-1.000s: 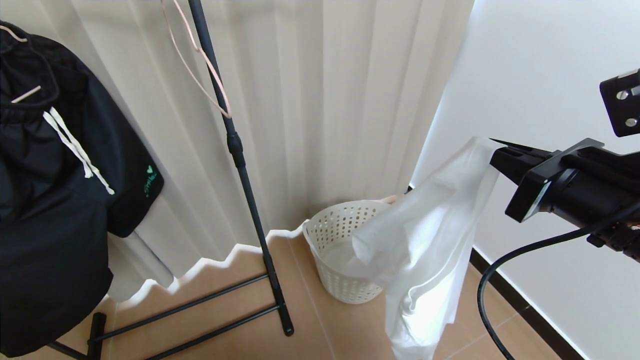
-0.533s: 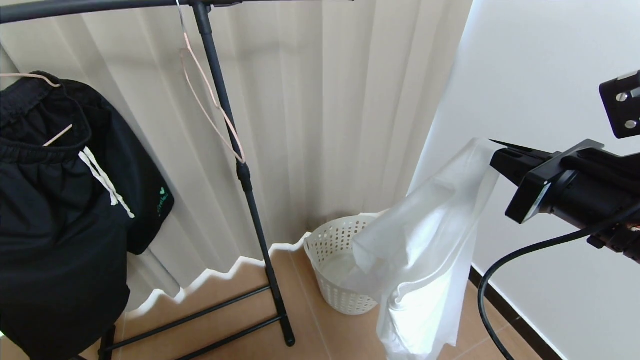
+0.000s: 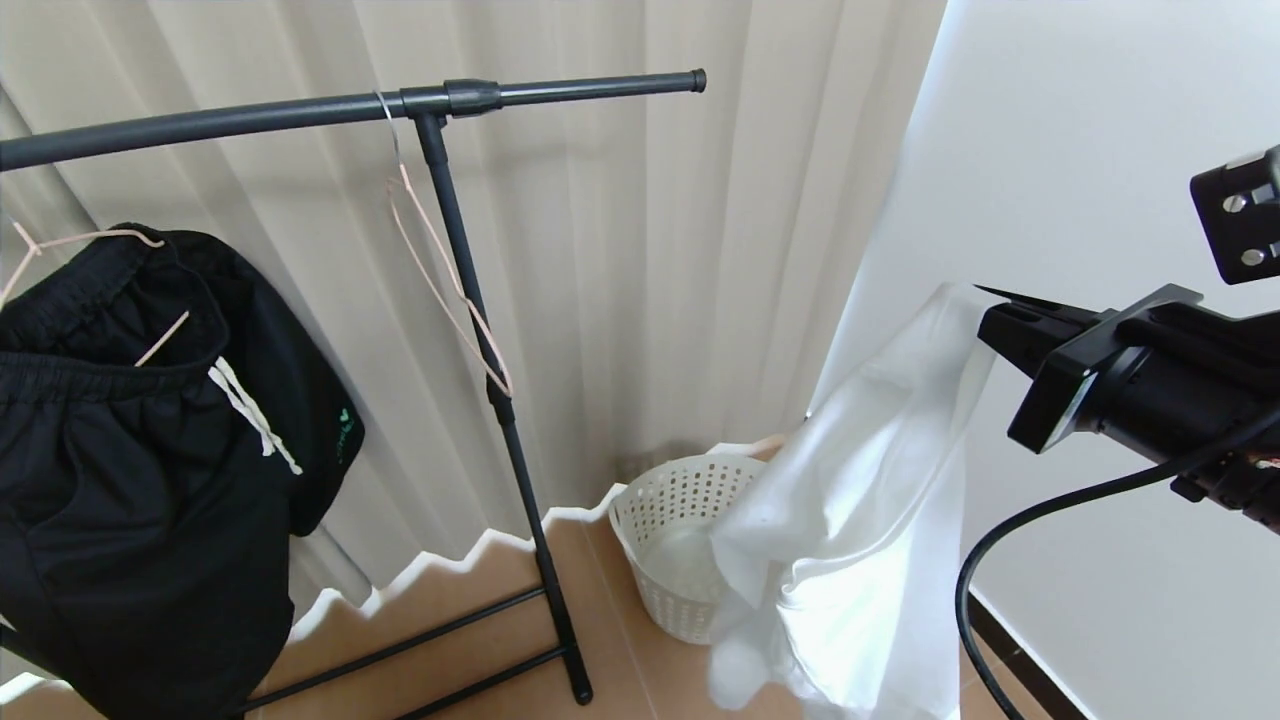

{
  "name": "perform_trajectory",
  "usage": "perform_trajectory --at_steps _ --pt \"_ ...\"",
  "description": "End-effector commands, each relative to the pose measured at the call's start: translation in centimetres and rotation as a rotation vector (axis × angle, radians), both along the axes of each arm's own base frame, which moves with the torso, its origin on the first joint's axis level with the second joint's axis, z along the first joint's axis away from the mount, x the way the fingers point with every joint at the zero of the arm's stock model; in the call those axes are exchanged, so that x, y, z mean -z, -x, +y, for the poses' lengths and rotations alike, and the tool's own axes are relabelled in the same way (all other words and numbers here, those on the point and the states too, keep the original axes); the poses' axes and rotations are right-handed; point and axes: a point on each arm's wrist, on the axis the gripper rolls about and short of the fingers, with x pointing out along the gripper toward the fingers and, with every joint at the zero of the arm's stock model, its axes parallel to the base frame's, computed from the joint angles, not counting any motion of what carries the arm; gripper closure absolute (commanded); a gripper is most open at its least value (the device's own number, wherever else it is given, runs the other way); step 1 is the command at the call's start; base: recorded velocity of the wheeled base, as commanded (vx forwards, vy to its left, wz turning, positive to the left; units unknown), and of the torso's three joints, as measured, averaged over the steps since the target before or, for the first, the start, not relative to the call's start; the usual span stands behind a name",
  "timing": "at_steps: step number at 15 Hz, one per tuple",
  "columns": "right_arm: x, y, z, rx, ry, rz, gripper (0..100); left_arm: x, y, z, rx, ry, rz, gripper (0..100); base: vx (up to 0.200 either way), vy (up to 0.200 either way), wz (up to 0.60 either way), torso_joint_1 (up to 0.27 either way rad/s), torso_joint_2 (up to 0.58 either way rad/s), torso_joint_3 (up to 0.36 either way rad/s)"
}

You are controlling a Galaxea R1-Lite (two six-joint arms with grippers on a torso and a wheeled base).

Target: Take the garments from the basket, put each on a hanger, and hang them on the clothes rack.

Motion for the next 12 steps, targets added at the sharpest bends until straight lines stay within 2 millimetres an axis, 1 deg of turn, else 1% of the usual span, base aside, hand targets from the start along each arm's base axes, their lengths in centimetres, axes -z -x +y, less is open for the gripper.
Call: perform_trajectory --at_steps 1,3,4,7,12 --pt "0.06 -0.03 0.04 0.0 0.002 0.002 100 -0.01 -0.01 0.0 -0.002 0.001 0.001 0 0.0 0.0 0.0 0.237 -0.59 -0.364" --pt "0.03 0.0 0.02 0.0 0.003 0.0 100 -0.01 -0.01 0.0 -0.002 0.0 0.001 0 0.0 0.0 0.0 0.254 -0.62 -0.337" --pt "0.07 0.01 0.01 0.0 0.004 0.001 100 -0.01 -0.01 0.01 -0.003 0.003 0.001 0 0.0 0.0 0.0 0.227 -0.53 -0.193" --pt "0.07 0.01 0.01 0.0 0.004 0.001 100 -0.01 -0.01 0.0 0.0 0.001 0.001 0 0.0 0.0 0.0 0.178 -0.42 -0.129" --pt "0.15 0.06 -0.02 0.0 0.004 0.003 100 -0.01 -0.01 0.01 -0.003 0.003 0.001 0 0.0 0.0 0.0 0.162 -0.37 -0.077"
